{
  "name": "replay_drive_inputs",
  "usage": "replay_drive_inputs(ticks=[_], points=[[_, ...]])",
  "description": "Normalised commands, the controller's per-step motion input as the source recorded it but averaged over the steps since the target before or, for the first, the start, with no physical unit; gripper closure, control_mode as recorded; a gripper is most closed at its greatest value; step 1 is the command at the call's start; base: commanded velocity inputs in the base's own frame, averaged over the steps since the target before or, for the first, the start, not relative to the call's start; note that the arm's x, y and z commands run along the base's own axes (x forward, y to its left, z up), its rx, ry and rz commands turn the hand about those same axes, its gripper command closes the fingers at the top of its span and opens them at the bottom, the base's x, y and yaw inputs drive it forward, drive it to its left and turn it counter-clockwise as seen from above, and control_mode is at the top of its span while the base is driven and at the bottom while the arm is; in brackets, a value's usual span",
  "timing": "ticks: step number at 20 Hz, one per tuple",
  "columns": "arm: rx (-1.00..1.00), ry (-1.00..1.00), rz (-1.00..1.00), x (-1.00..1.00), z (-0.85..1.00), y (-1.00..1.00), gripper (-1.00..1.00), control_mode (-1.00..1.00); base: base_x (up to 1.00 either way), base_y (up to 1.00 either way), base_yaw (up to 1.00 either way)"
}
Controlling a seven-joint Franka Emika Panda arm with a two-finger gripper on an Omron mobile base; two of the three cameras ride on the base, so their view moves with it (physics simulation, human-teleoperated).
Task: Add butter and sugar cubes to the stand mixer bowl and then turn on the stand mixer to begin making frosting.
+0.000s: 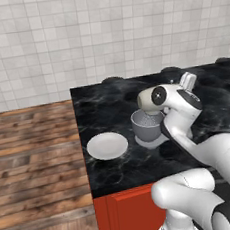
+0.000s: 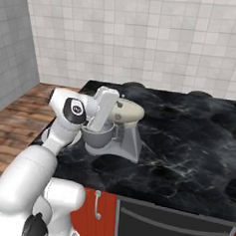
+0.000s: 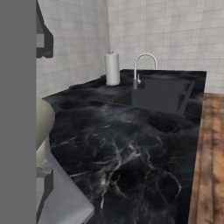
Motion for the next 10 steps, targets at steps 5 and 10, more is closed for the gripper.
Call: replay_drive_inputs(ticks=[5,10], points=[[0.00,0.00,0.00,0.03,-0.05,-0.02,-1.00,-1.00,0.00,0.00,0.00],[0.00,0.00,0.00,0.00,0.00,0.07,-1.00,-1.00,0.00,0.00,0.00]])
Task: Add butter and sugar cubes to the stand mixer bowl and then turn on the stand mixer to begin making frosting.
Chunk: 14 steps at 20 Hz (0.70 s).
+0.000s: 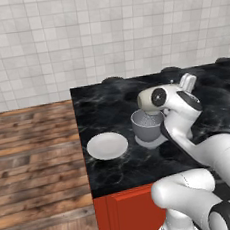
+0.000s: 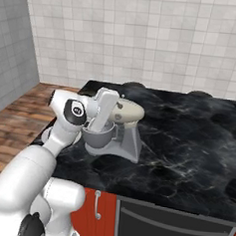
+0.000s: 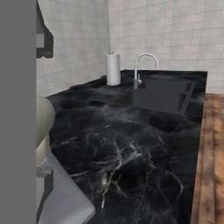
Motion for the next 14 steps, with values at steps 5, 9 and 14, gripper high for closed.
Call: replay_drive_inputs(ticks=[5,9,14], points=[[0.00,0.01,0.00,0.00,0.00,0.37,-1.00,-1.00,0.00,0.00,0.00],[0.00,0.00,0.00,0.23,0.00,0.30,-1.00,-1.00,0.00,0.00,0.00],[0.00,0.00,0.00,0.27,0.00,0.01,-1.00,-1.00,0.00,0.00,0.00]])
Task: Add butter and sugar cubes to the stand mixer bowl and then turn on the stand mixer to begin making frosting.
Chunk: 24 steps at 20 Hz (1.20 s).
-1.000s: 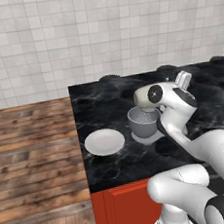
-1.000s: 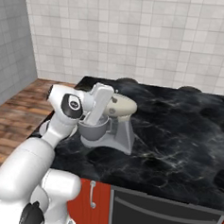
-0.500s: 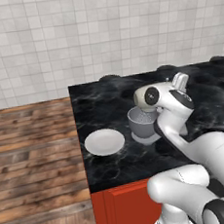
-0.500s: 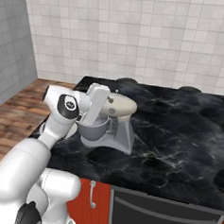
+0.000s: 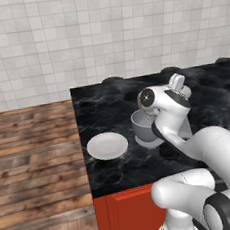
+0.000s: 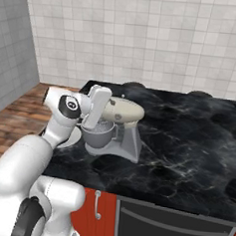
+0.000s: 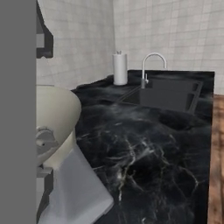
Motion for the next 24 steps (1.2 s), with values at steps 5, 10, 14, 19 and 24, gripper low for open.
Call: replay_drive_inputs(ticks=[5,10,14,19,24], points=[[0.02,0.00,0.00,0.01,0.00,-0.21,-1.00,-1.00,0.00,0.00,0.00],[0.01,0.00,0.00,0.00,-0.01,-0.34,-1.00,-1.00,0.00,0.00,0.00],[0.00,0.00,0.00,0.00,-0.07,-0.07,-1.00,-1.00,0.00,0.00,0.00],[0.00,0.00,0.00,0.00,-0.01,0.00,-1.00,-1.00,0.00,0.00,0.00],[0.00,0.02,0.00,0.09,0.00,0.11,-1.00,-1.00,0.00,0.00,0.00]])
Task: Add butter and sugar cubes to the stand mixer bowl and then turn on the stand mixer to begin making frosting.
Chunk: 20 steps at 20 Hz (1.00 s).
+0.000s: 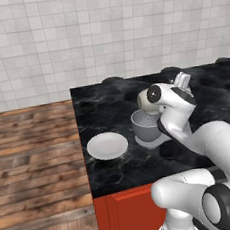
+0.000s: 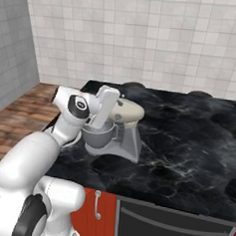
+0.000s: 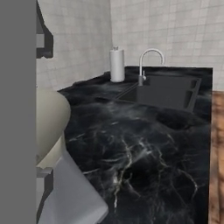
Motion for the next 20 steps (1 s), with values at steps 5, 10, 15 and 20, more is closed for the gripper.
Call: replay_drive_inputs(ticks=[5,10,15,20], points=[[0.00,0.06,0.00,0.17,-0.03,0.29,-1.00,-1.00,0.00,0.00,0.00],[0.00,0.04,0.00,0.25,-0.02,0.05,-1.00,-1.00,0.00,0.00,0.00],[0.00,0.03,0.00,0.15,-0.02,0.00,-1.00,-1.00,0.00,0.00,0.00],[0.00,0.04,0.00,0.11,0.00,-0.02,-1.00,-1.00,0.00,0.00,0.00]])
